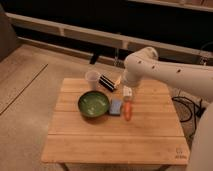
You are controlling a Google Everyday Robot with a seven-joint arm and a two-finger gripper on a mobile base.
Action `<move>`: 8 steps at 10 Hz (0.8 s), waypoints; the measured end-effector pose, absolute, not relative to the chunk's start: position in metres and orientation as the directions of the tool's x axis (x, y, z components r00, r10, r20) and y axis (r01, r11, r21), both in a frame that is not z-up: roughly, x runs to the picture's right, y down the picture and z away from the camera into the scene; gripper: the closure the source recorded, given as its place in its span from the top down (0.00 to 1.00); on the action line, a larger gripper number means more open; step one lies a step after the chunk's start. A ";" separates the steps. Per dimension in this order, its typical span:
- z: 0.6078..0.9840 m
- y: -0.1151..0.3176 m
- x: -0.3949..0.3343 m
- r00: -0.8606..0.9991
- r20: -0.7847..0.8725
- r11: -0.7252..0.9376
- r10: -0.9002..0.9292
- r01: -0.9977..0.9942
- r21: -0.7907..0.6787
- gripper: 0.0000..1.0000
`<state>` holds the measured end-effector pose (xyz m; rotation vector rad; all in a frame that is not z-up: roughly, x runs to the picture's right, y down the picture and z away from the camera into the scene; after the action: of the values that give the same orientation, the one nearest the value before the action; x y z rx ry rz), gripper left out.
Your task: Place the white sponge in the ceramic cup
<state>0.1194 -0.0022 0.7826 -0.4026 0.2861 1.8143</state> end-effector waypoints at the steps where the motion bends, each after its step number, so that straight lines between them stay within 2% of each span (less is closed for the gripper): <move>1: 0.793 -0.002 0.126 -0.245 -0.425 -0.281 0.872 -0.960 -0.023 0.65; 3: 0.808 0.006 0.133 -0.240 -0.456 -0.286 0.857 -0.958 -0.034 0.65; 8: 0.806 0.006 0.135 -0.232 -0.452 -0.275 0.862 -0.961 -0.030 0.65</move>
<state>0.1347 0.0057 0.8064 -0.4527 0.2983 1.8035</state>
